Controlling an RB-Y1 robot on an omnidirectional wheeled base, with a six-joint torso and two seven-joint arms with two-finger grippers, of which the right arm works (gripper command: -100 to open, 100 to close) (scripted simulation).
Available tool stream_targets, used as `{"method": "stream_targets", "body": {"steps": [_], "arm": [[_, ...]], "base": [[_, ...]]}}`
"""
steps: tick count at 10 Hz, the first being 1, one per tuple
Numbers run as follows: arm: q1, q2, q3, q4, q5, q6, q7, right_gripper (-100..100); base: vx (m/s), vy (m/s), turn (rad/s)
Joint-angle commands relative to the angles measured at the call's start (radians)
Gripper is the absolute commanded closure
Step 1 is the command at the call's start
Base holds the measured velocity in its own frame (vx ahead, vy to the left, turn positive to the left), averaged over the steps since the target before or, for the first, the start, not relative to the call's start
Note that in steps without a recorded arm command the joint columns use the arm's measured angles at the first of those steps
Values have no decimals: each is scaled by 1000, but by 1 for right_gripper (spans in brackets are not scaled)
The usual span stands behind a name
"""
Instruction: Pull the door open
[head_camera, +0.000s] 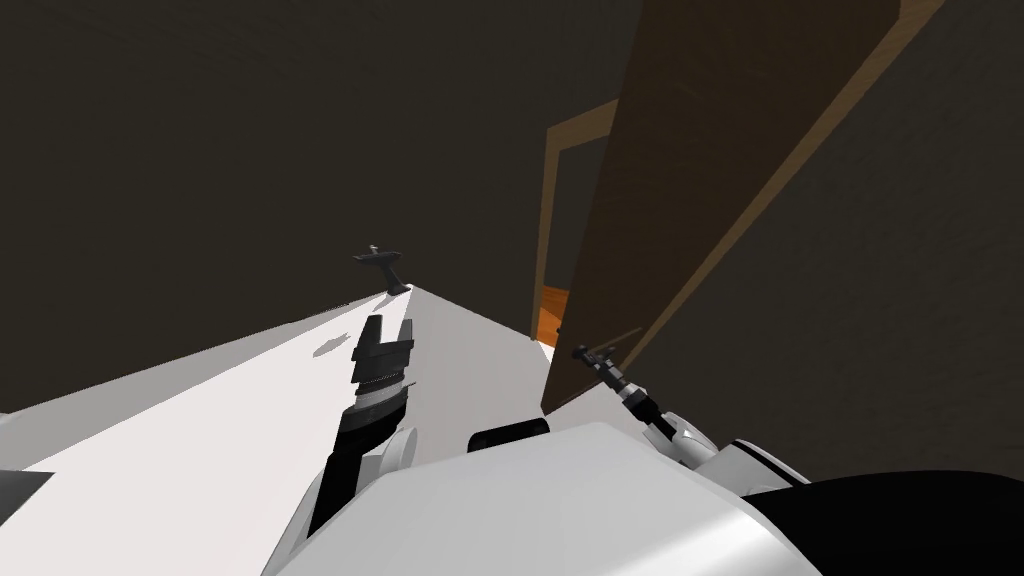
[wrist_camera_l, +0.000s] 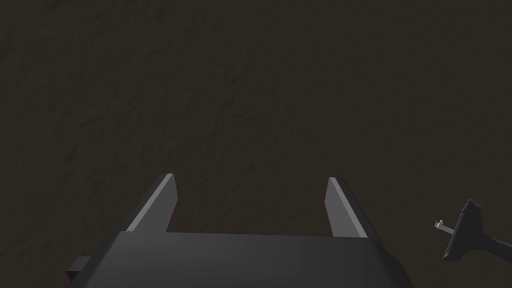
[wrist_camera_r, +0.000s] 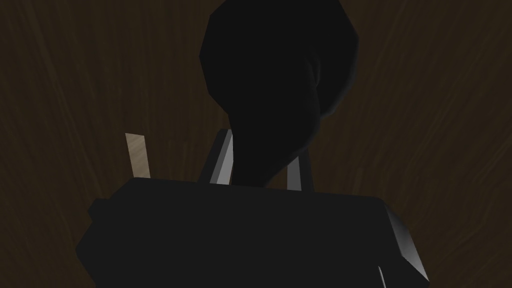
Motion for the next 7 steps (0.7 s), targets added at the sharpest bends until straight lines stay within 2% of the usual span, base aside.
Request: {"method": "stream_targets", "body": {"steps": [1, 2, 4, 5, 6, 7], "arm": [[9, -5, 7, 2, 4, -23, -1, 100], [11, -7, 9, 2, 5, -30, -1, 100], [23, -14, 19, 5, 12, -61, -3, 100], [23, -14, 19, 7, 12, -61, -3, 100], [33, -19, 26, 7, 16, -85, -5, 100], [36, -21, 28, 7, 18, -92, -5, 100]], "base": [[-145, -48, 131], [-186, -71, 142], [-204, -130, 150], [-149, -80, 36], [-157, -98, 105], [-159, -119, 115]]}}
